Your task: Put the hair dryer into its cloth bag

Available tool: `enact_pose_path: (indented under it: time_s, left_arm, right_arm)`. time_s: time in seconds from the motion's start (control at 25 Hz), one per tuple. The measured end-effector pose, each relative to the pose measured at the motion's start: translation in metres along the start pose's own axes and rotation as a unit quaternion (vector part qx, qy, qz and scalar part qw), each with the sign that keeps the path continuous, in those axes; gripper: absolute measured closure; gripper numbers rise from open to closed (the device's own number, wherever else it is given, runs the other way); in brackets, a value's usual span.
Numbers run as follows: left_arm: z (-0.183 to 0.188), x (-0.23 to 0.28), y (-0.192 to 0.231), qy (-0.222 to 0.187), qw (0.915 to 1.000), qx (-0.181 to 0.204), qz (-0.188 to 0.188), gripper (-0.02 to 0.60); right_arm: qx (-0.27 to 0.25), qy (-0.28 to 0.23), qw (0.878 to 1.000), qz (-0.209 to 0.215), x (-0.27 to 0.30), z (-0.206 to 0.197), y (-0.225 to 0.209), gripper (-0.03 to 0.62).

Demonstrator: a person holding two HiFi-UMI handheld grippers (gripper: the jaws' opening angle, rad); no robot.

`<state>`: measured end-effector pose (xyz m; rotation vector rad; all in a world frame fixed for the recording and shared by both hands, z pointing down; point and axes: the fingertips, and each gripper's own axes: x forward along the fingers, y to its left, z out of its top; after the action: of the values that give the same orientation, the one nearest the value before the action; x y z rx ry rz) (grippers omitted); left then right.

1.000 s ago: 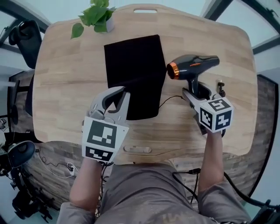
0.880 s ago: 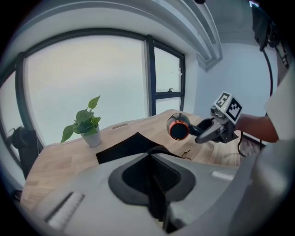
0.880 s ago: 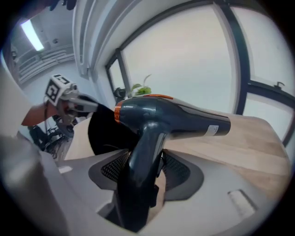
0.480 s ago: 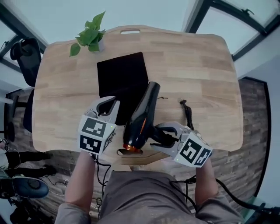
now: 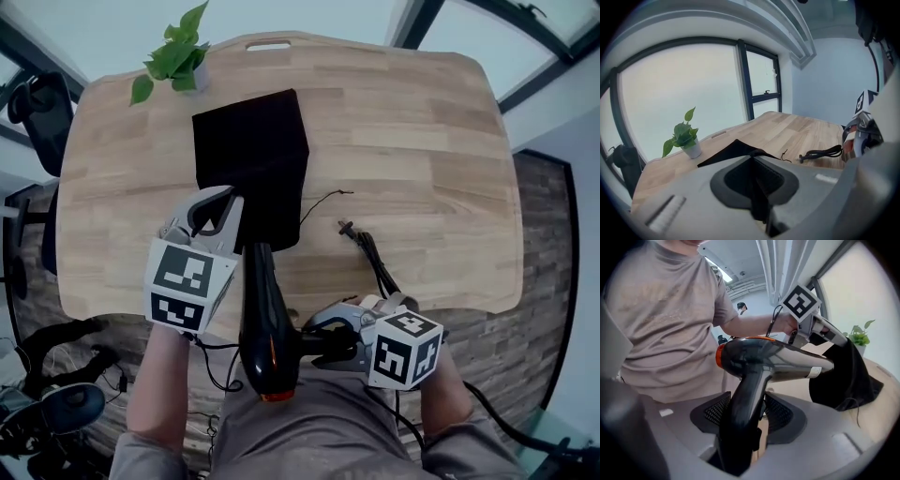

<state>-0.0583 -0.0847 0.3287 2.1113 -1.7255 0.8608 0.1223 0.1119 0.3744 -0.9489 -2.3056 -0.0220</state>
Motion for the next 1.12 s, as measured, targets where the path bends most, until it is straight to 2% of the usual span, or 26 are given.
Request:
enact_pose_path:
  time_s: [0.28,0.68,0.88,1.0,1.12]
  left_arm:
    - [-0.002,0.0,-0.012,0.01,0.9998,0.012,-0.015,0.565]
    - [-0.008,-0.01,-0.021,0.011,0.9986,-0.009,-0.051,0.565]
    - [-0.015,-0.02,-0.023,0.017,0.9981,-0.014,-0.057,0.565]
    - [-0.018,-0.023,-0.028,0.02,0.9977,-0.004,-0.065,0.565]
    - [-0.021,-0.024,-0.035,0.023,0.9973,-0.014,-0.068,0.565]
  right_arm:
    - [0.034,-0.013,0.999,-0.003,0.008,0.002,-0.051,0.341]
    - [0.098,0.007,0.993,-0.066,0.008,-0.013,-0.135,0.341]
    - [0.145,0.009,0.983,-0.115,0.006,-0.019,-0.16,0.341]
    - [0.173,0.014,0.974,-0.144,0.005,-0.023,-0.17,0.341]
    - [0.199,0.021,0.963,-0.178,0.004,-0.025,-0.181,0.341]
